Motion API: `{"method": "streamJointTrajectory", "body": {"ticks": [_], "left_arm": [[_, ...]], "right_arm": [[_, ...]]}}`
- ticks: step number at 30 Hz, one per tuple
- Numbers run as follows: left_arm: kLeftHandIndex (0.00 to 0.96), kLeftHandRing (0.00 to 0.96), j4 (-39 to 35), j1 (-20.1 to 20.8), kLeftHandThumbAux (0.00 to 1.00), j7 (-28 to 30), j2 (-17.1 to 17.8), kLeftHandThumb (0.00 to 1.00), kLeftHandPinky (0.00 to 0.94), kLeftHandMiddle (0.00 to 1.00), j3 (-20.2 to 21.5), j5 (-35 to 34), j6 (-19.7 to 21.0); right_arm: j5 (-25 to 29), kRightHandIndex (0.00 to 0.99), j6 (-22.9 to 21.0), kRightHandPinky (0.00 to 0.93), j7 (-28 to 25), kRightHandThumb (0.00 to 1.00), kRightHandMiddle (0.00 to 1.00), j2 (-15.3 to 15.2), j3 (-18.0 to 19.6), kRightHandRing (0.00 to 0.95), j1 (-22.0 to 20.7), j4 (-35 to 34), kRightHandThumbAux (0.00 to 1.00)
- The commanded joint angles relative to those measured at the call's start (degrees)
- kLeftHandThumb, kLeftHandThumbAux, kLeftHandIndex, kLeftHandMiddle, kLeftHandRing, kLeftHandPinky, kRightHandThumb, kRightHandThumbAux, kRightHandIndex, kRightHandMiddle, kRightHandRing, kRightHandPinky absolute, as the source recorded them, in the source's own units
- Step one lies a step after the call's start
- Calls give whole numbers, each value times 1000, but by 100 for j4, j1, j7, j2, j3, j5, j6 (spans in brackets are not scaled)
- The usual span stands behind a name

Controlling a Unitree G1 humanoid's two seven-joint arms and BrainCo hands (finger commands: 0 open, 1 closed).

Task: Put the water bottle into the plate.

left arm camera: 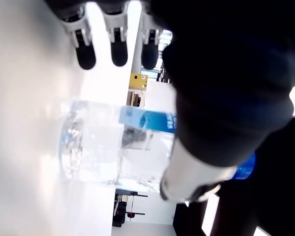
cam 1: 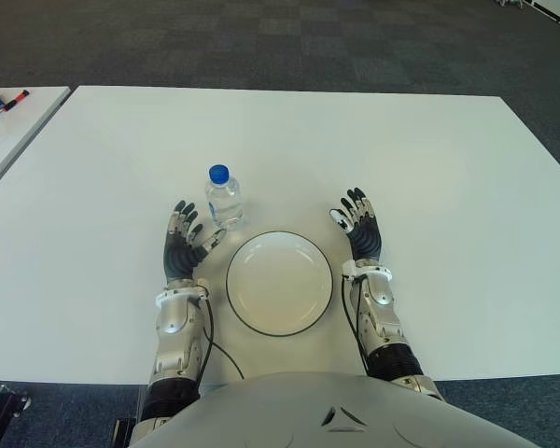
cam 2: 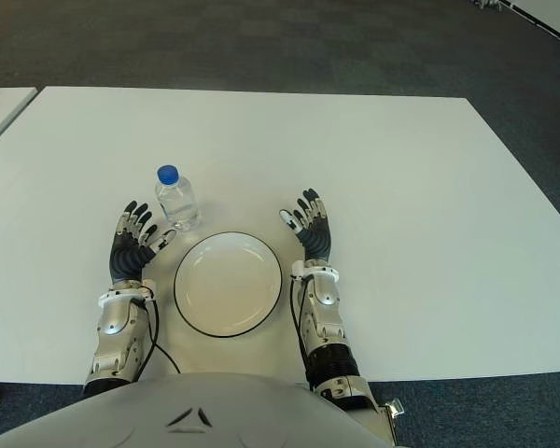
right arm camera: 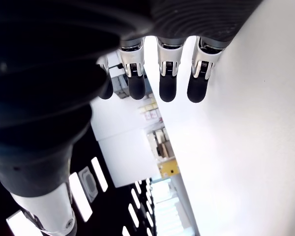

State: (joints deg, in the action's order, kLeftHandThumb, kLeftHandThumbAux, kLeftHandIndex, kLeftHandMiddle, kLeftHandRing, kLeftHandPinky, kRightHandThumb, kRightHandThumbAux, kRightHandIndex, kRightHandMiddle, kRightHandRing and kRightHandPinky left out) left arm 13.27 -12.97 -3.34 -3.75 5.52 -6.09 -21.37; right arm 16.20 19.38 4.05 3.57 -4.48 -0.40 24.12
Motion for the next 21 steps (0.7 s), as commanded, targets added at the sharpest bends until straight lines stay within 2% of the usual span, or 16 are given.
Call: {"method": "streamJointTrajectory", "body": {"ticks": [1,21], "left_arm": [[75,104,-28,-36,969,-44,-111,45,147,119,-42,72,-7],[71,104,-7,-23,981,-163,-120,37,146,112,-43,186,-14]], "right_arm": [[104,94,-289,128,102,15,106,787,25,93,119,219,808],[124,85,-202,123,-14,22,99,781,40,88,110,272,802]]}}
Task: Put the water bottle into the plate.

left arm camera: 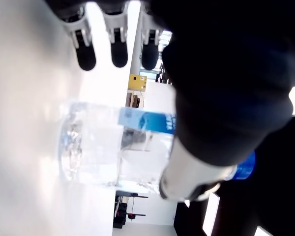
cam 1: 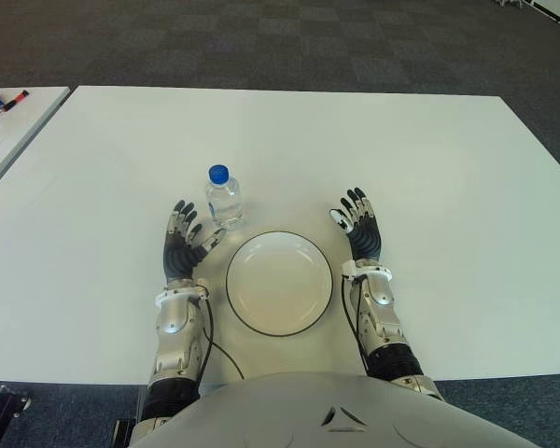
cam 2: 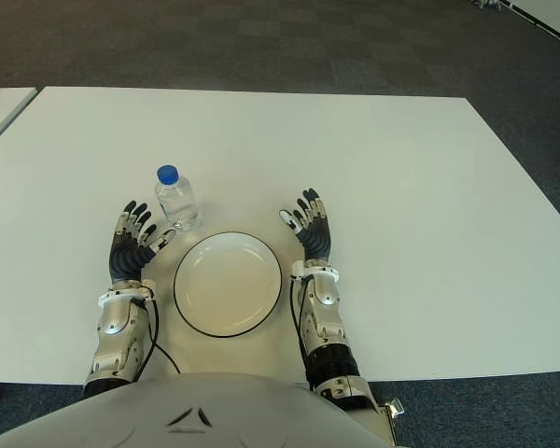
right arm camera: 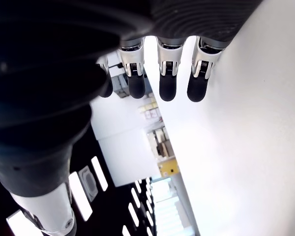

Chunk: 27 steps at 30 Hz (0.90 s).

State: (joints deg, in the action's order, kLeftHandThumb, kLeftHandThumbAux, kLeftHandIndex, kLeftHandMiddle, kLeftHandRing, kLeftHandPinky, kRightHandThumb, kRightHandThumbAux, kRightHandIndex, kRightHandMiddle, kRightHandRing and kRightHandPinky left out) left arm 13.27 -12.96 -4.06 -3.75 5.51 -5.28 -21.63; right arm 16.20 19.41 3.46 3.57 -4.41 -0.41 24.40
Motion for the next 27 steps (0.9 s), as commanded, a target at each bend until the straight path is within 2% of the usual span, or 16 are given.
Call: {"method": "streamJointTrajectory", "body": {"ticks": [1,8,27], "left_arm": [[70,103,-7,-23,981,-93,-118,30,147,111,-44,108,9],[62,99,13,-21,972,-140,-99,11,145,103,-60,235,-73],[49,90,126,63,900,-615,25,5,141,87,-123,1120,-266]], "right_arm": [[125,86,-207,123,48,22,99,784,35,87,110,242,802],[132,91,-228,130,81,24,101,806,52,88,116,237,800],[41,80,-190,117,100,20,96,800,5,84,104,267,792]]}}
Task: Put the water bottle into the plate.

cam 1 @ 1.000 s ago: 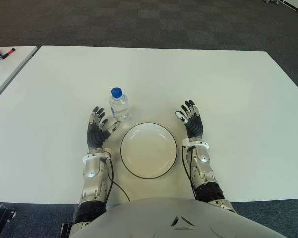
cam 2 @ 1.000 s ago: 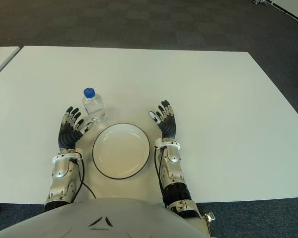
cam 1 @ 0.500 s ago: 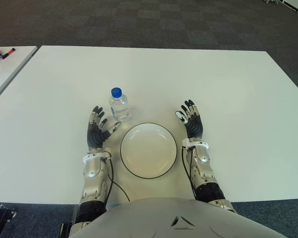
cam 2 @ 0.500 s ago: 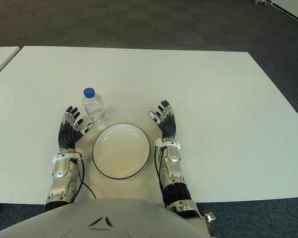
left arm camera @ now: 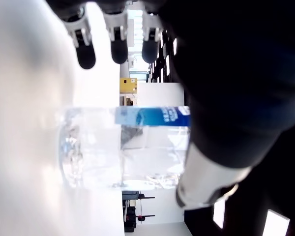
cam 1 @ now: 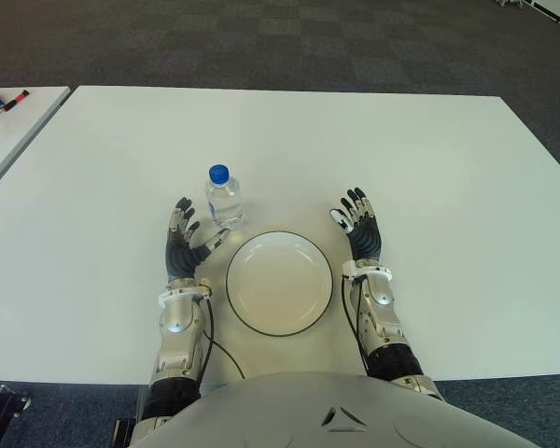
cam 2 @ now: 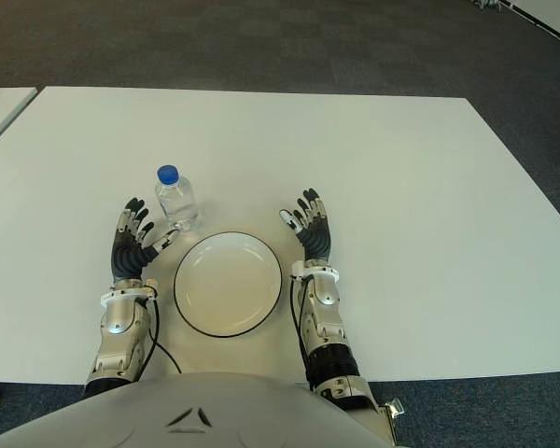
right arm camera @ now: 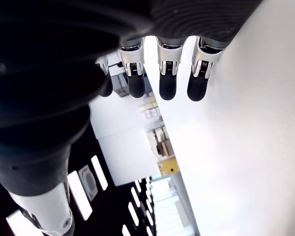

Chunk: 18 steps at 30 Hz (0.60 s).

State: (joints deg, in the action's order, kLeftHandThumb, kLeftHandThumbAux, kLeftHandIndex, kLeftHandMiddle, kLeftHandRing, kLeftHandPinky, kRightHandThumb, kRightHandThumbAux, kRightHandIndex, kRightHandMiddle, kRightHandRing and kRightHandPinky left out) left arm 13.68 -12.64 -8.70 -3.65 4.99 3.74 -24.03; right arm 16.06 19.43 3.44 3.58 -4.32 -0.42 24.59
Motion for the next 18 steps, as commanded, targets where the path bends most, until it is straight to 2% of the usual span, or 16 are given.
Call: {"method": "streamJointTrajectory", "body": {"ticks": [1,7,18], "left_arm": [[50,91,87,33,894,-172,19,5,141,87,-76,247,-32],[61,92,83,37,876,-327,49,3,140,89,-126,456,-59],[77,65,40,60,860,-484,183,0,76,77,-279,921,575]], "right_arm": [[53,79,-192,118,100,19,95,798,-6,84,107,246,790],[46,76,-194,118,87,13,94,793,-22,84,108,243,784],[45,78,-196,120,111,22,92,803,-27,83,116,237,777]]}}
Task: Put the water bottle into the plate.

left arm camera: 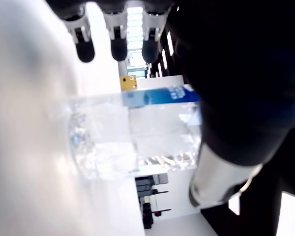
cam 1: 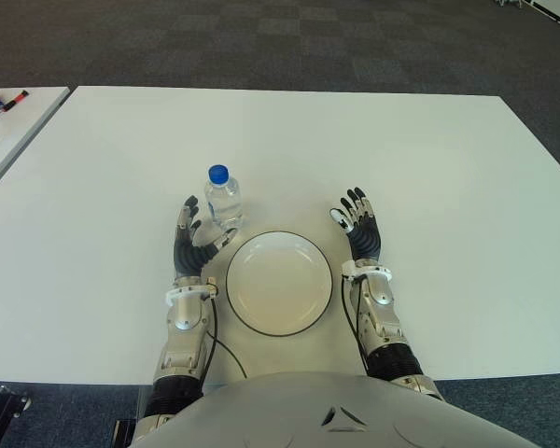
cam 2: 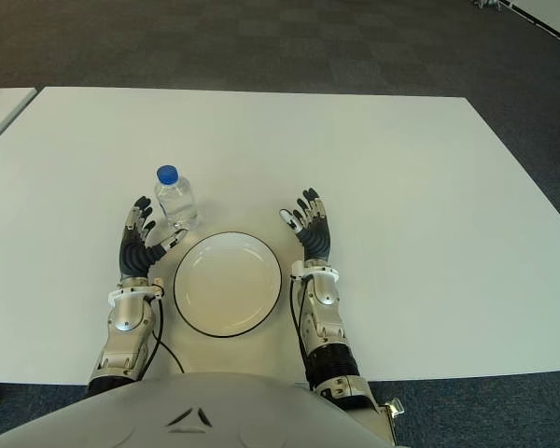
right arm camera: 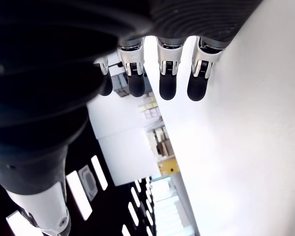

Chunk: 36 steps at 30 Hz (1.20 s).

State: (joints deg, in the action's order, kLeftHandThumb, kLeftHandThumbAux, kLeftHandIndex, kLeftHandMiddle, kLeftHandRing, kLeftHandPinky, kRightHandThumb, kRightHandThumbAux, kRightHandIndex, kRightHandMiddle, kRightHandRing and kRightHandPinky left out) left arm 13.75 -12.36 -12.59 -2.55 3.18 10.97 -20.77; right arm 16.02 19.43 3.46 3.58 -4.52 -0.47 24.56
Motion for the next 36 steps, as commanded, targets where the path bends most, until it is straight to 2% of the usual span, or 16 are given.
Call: {"method": "streamJointTrajectory", "body": {"ticks": [1,14,36], "left_arm": [[78,63,-59,27,861,-100,70,0,72,75,-157,296,315],[69,43,-268,-34,869,-111,328,0,48,61,-422,785,644],[73,28,-330,-53,870,-131,348,0,18,51,-491,718,817]], "right_arm": [[45,78,-195,120,119,23,91,807,-9,83,124,236,776],[-18,74,-187,119,160,34,94,772,-49,83,125,245,782],[46,66,-177,114,86,22,88,763,-47,79,106,280,786]]}}
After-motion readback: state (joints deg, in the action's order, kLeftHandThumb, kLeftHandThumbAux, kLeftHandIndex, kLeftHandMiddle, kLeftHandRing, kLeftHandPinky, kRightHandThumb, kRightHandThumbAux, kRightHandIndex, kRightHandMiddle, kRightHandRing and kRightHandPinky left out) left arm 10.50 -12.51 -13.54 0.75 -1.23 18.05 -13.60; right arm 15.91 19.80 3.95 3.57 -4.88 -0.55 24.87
